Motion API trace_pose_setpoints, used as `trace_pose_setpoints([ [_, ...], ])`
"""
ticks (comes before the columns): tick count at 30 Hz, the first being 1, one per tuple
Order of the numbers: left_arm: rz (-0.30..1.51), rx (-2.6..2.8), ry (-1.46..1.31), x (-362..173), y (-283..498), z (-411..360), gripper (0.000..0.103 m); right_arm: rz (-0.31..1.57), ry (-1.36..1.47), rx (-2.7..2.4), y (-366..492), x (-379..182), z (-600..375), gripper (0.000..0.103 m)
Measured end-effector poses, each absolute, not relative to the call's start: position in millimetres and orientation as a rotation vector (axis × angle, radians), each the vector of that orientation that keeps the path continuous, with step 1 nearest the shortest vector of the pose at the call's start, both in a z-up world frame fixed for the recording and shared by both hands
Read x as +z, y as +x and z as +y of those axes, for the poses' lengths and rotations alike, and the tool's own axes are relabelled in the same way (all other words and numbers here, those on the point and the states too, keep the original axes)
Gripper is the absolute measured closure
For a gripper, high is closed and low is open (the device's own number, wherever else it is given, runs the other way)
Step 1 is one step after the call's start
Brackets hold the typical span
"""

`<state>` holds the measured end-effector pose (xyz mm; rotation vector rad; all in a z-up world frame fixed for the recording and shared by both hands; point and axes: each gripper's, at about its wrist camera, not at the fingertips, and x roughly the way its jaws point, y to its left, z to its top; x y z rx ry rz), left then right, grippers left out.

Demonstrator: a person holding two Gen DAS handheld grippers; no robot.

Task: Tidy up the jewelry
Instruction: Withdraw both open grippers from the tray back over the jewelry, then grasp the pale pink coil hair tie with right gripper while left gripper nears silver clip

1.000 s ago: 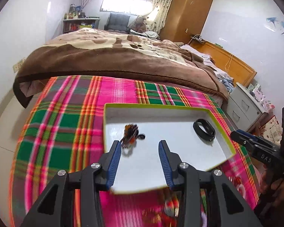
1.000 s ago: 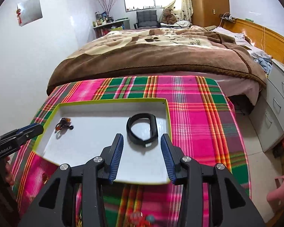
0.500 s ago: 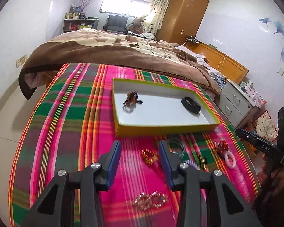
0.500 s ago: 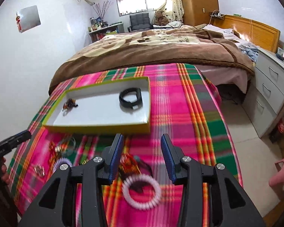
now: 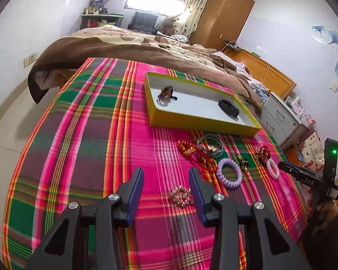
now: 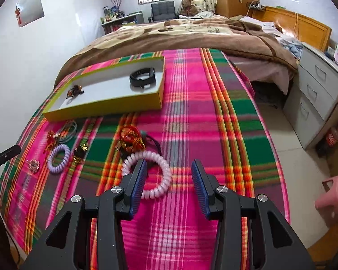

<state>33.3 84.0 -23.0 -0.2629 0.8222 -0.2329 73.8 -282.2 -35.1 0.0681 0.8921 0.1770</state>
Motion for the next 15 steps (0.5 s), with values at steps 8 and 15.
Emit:
trace_pose_setpoints([
  [8, 0.84, -0.263, -0.242, -29, 28, 74, 0.062, 0.927, 0.077, 0.19, 73, -48, -283, 0.061],
  [15, 0.835, -0.265, -0.227, -30, 29, 72, 0.062, 0.921, 0.057, 0.176, 73, -49, -282, 0.081],
])
